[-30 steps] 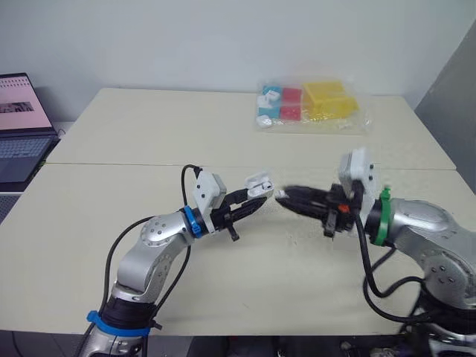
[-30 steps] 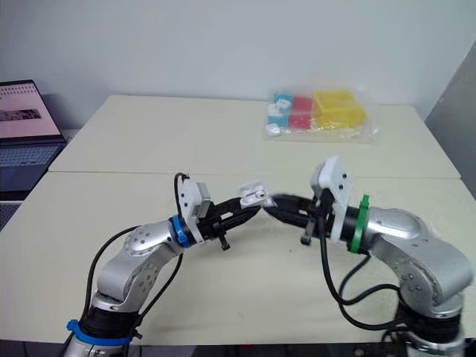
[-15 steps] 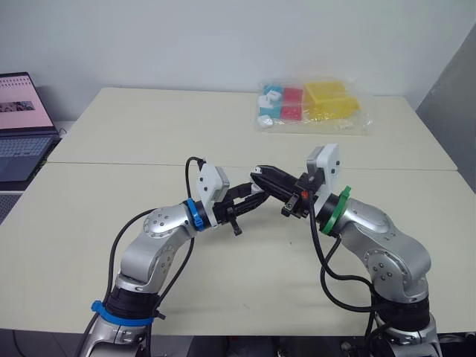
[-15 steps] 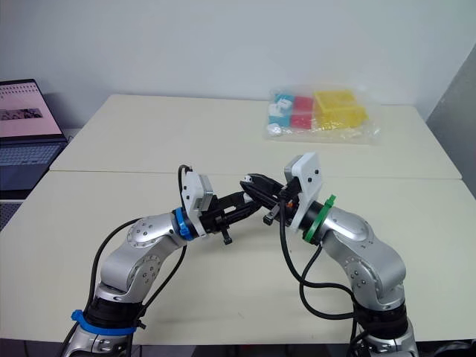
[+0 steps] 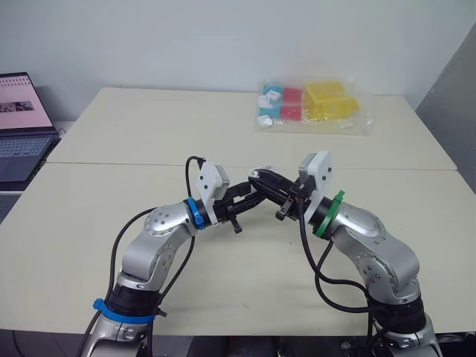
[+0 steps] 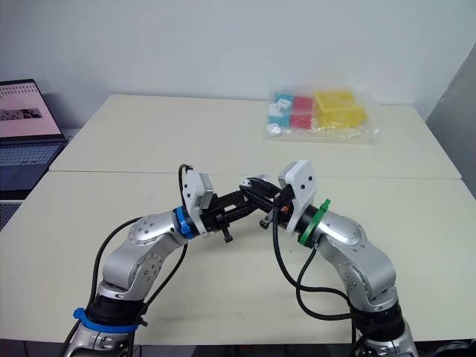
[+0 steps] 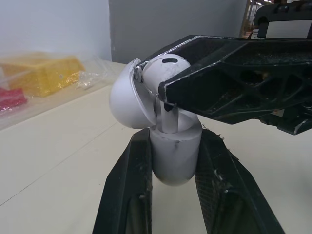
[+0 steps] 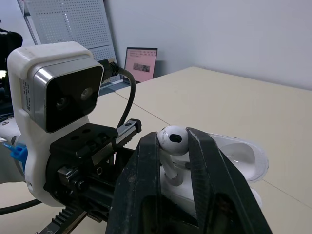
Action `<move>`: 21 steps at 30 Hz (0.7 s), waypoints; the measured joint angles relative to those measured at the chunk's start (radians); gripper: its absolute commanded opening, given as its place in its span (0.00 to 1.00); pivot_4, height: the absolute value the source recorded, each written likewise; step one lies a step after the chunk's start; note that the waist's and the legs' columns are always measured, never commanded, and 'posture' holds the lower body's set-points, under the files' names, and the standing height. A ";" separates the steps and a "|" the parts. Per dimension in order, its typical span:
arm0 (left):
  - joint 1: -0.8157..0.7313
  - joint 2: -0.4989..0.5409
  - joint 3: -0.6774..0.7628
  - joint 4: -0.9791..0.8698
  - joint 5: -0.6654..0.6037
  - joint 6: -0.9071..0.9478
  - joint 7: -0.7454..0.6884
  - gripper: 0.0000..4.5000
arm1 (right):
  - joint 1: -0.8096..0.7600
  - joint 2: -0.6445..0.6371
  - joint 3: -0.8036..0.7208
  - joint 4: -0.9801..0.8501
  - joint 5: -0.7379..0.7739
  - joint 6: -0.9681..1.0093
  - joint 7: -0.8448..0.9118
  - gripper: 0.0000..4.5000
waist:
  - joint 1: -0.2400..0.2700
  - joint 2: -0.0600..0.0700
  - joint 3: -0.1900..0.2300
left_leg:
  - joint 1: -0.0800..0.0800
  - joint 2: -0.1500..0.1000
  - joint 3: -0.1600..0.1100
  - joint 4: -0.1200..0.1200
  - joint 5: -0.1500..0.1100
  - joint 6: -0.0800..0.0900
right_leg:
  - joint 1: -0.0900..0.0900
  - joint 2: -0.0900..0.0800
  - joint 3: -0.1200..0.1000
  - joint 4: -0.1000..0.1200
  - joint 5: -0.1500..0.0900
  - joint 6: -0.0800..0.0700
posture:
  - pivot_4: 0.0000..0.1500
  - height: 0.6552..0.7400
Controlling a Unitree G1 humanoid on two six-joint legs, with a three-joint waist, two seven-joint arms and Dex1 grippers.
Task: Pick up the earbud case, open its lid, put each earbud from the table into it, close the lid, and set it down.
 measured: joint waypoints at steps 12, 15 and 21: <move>0.000 0.000 -0.001 0.001 -0.002 0.007 0.000 0.18 | 0.026 -0.026 0.015 -0.002 -0.005 -0.038 0.002 0.10 | 0.000 0.000 0.000 | 0.000 0.000 0.000 0.000 0.000 0.000 | 0.000 0.000 0.000 0.000 0.000 0.000 | 1.00 1.00; 0.000 0.000 -0.001 0.001 -0.003 0.009 0.002 0.18 | 0.026 -0.026 0.020 -0.002 -0.004 -0.037 -0.003 0.10 | 0.000 0.000 0.000 | 0.000 0.000 0.000 0.000 0.000 0.000 | 0.000 0.000 0.000 0.000 0.000 0.000 | 1.00 1.00; 0.000 -0.003 -0.001 0.001 -0.004 0.012 0.010 0.18 | 0.032 -0.012 0.027 -0.002 -0.003 -0.035 -0.019 0.10 | 0.000 0.000 0.000 | 0.000 0.000 0.000 0.000 0.000 0.000 | 0.000 0.000 0.000 0.000 0.000 0.000 | 1.00 1.00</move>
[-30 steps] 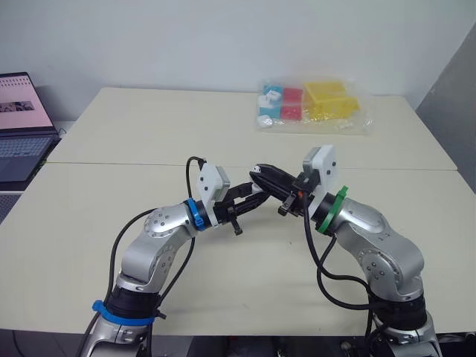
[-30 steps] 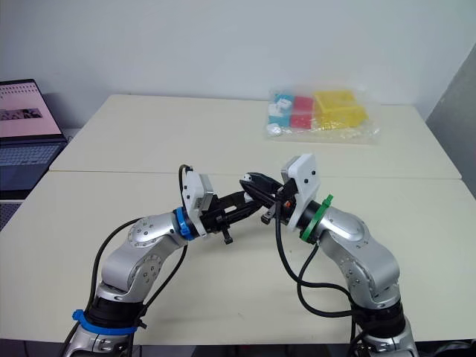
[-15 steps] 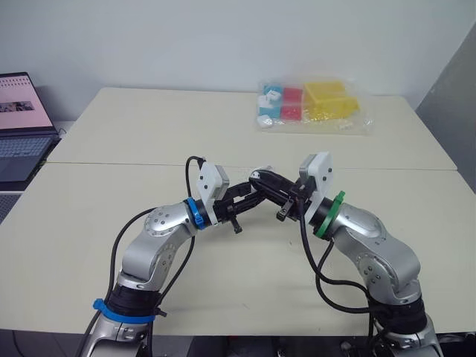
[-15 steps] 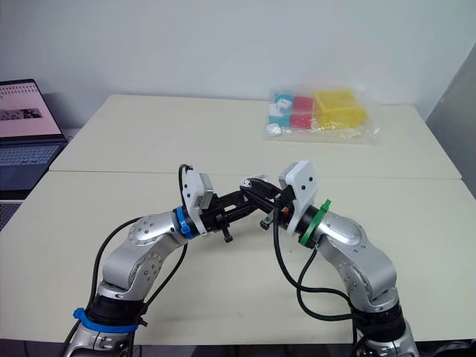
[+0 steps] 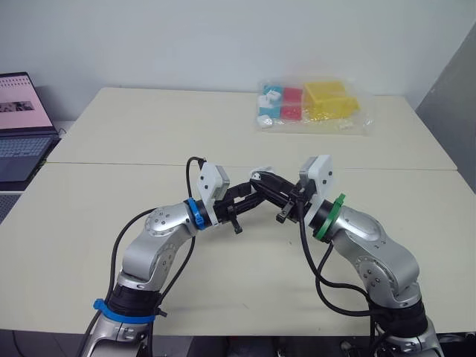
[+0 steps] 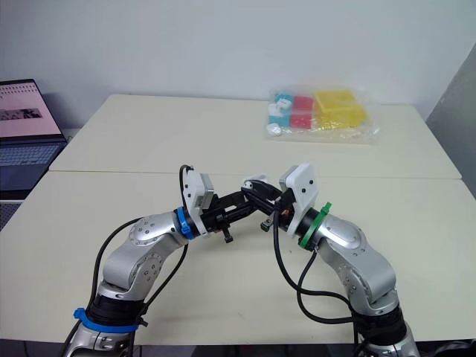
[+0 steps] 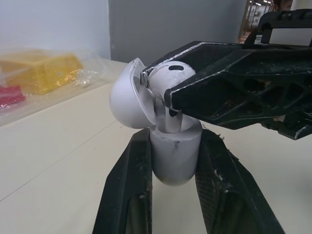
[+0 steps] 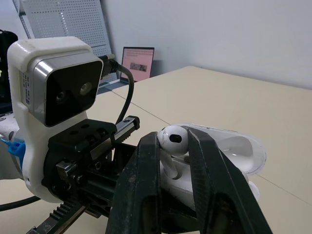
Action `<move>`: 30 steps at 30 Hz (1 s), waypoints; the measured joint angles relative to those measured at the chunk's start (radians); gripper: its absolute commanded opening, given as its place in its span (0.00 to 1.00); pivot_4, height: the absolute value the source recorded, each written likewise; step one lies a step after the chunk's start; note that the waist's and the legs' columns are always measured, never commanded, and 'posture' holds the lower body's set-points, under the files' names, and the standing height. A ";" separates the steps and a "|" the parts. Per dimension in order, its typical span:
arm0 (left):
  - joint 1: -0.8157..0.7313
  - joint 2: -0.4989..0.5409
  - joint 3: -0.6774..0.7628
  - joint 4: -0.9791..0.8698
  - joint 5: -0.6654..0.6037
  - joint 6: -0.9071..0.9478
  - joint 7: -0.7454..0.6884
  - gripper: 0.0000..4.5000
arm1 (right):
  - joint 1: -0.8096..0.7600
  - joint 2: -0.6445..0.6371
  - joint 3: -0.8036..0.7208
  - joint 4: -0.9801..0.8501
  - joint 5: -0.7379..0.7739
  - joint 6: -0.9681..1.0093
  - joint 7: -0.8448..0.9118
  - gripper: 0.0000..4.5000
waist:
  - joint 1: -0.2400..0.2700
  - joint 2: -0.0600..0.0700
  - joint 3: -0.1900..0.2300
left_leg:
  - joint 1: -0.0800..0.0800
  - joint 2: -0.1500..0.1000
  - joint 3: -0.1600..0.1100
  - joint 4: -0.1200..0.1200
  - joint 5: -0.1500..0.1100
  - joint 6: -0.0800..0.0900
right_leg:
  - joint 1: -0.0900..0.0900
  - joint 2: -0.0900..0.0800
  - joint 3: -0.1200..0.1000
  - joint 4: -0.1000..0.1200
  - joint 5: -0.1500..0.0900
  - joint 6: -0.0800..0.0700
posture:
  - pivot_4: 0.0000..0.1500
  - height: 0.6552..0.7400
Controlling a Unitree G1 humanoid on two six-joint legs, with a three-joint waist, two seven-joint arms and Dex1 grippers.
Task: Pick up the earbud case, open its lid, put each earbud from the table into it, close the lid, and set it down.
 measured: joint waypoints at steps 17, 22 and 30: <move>0.002 -0.005 0.000 -0.002 0.000 0.010 0.022 0.18 | -0.004 -0.062 0.008 -0.054 0.014 0.038 0.001 0.64 | 0.000 0.000 0.000 | -0.002 0.000 0.000 0.000 0.000 0.000 | -0.002 0.000 0.000 0.000 0.000 0.000 | 1.00 1.00; 0.005 -0.005 0.001 -0.004 0.000 0.009 0.022 0.18 | -0.004 -0.092 -0.024 -0.082 0.035 0.068 -0.001 0.64 | 0.000 0.000 0.000 | -0.002 0.000 0.000 0.000 0.000 0.000 | -0.002 0.000 0.000 0.000 0.000 0.000 | 1.00 1.00; 0.005 -0.006 0.001 -0.006 -0.005 0.008 0.021 0.18 | -0.045 -0.145 -0.114 -0.160 0.138 0.151 -0.002 0.64 | 0.000 0.000 0.000 | -0.003 0.000 0.000 0.000 0.000 0.000 | -0.002 0.000 0.000 0.000 0.000 0.000 | 1.00 1.00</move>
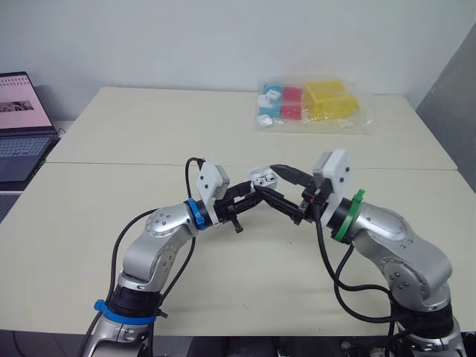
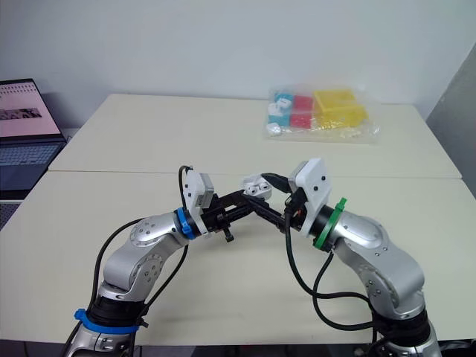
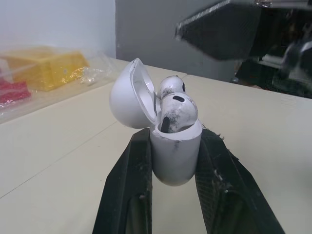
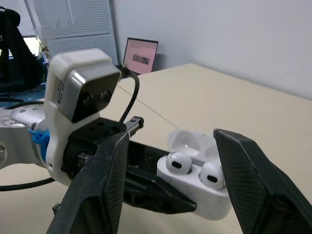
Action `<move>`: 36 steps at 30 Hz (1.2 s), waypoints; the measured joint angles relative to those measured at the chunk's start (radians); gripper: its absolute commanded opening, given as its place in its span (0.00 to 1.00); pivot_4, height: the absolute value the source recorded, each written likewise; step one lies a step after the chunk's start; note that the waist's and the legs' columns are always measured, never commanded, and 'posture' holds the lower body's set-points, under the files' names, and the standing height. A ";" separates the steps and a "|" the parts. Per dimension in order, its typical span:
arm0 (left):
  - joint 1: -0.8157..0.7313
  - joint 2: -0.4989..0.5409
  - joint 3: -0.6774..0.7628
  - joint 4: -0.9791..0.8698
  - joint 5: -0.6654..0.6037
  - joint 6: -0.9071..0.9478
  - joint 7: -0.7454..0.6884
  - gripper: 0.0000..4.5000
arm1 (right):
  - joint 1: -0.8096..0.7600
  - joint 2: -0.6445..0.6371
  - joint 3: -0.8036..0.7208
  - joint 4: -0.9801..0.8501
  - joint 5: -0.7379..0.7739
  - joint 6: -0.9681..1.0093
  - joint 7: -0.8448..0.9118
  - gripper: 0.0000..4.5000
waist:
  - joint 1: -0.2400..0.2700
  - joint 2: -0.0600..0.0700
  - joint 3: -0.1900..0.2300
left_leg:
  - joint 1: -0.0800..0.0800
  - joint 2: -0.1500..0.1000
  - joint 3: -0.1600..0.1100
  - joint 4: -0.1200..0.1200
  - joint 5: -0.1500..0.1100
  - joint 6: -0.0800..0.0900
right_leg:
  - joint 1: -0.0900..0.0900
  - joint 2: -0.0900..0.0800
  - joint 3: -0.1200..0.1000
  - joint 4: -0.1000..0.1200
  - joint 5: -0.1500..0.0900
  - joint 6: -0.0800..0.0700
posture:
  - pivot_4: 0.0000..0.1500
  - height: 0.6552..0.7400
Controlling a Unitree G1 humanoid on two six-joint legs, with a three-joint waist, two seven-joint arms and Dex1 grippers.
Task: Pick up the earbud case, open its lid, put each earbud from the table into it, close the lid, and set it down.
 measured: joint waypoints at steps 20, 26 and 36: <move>-0.003 0.034 -0.051 -0.001 0.013 -0.059 -0.131 0.18 | -0.392 -0.384 0.166 0.452 -0.086 -0.026 0.394 0.00 | -0.001 0.000 0.000 | -0.005 -0.001 0.002 0.000 0.000 0.001 | -0.005 0.001 0.001 -0.001 0.000 0.000 | 1.00 1.00; -0.003 0.034 -0.052 -0.001 0.015 -0.060 -0.134 0.18 | -0.410 -0.368 0.223 0.555 -0.135 -0.091 0.544 0.00 | 0.000 0.000 0.000 | -0.005 0.000 0.002 0.000 0.000 0.001 | -0.006 0.001 0.002 0.000 0.000 -0.001 | 1.00 1.00; -0.004 0.037 -0.063 -0.002 0.016 -0.060 -0.153 0.18 | -0.433 -0.333 0.176 0.545 -0.097 -0.098 0.649 0.00 | 0.000 0.000 0.000 | -0.005 0.000 0.002 0.001 0.000 0.000 | -0.005 0.001 0.001 0.000 0.002 -0.004 | 1.00 1.00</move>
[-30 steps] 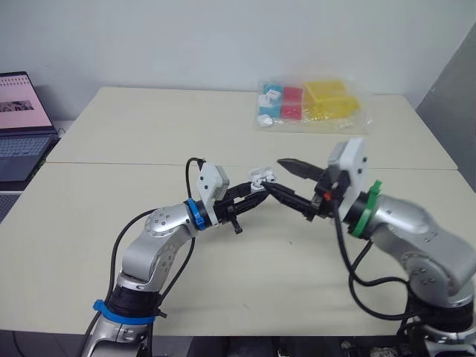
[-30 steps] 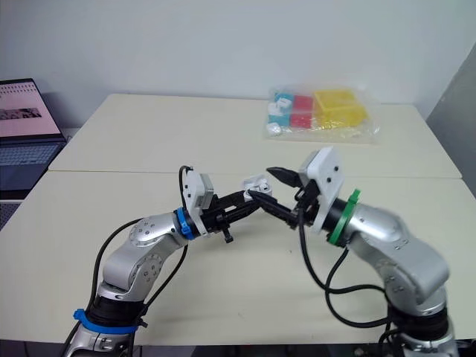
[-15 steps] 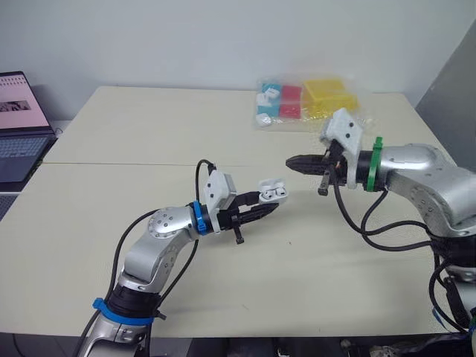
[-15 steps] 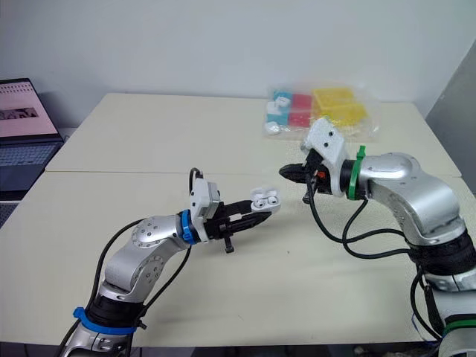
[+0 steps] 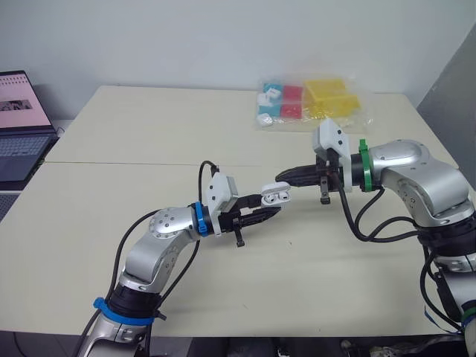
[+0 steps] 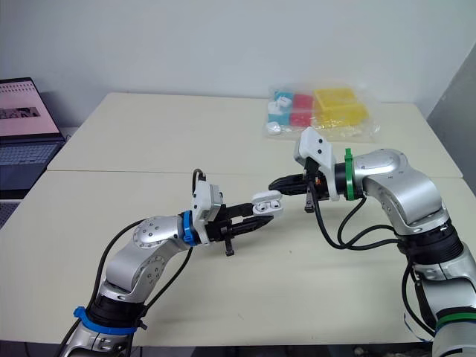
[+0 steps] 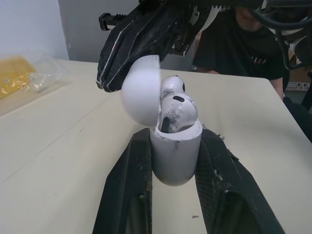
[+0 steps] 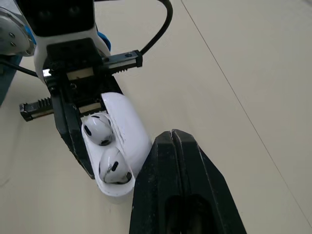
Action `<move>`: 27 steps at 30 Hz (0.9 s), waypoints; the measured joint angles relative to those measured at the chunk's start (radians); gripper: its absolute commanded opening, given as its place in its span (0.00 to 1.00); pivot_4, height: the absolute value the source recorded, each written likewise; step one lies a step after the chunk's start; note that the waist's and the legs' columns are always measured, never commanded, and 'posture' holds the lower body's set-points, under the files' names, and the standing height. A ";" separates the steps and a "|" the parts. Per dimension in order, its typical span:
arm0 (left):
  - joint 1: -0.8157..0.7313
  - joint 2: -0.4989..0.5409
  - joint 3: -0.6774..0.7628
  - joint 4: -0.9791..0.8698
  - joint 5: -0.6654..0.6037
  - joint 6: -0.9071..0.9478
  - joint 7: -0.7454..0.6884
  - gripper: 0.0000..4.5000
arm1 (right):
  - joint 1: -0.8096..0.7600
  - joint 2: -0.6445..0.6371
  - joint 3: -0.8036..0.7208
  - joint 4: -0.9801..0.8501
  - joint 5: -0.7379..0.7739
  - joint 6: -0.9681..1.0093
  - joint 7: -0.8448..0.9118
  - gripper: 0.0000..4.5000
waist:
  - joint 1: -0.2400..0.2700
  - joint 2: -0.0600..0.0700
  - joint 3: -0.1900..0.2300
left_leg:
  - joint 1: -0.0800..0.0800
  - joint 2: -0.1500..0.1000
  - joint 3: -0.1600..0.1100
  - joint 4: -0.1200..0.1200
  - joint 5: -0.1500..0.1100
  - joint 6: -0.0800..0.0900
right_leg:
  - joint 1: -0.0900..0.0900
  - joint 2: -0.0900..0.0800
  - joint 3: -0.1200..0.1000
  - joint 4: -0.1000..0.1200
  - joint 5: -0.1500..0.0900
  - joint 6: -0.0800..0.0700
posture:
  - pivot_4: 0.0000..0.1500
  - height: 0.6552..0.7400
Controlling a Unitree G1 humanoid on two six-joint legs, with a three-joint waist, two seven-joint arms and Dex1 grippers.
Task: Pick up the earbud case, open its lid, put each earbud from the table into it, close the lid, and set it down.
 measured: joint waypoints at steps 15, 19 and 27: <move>0.011 0.004 -0.008 0.000 0.012 0.017 0.000 0.18 | 0.054 -0.022 -0.010 -0.097 0.031 0.027 0.052 0.00 | 0.000 0.000 0.000 | 0.000 0.000 0.000 0.000 0.000 0.000 | 0.000 0.000 0.000 0.001 0.000 0.000 | 1.00 1.00; 0.012 0.004 -0.008 0.001 0.012 0.022 0.001 0.18 | 0.060 -0.023 -0.008 -0.116 0.008 0.021 0.046 0.00 | 0.000 0.000 0.000 | 0.000 0.000 0.000 0.000 0.000 0.000 | 0.000 0.000 0.000 0.002 0.000 0.000 | 1.00 1.00; -0.006 -0.019 0.005 0.003 -0.041 0.162 0.052 0.18 | 0.104 -0.028 -0.017 -0.166 0.001 0.046 -0.001 0.00 | 0.000 0.000 0.000 | 0.000 0.000 -0.001 0.001 0.000 0.000 | 0.000 0.000 0.000 0.002 -0.001 0.001 | 1.00 1.00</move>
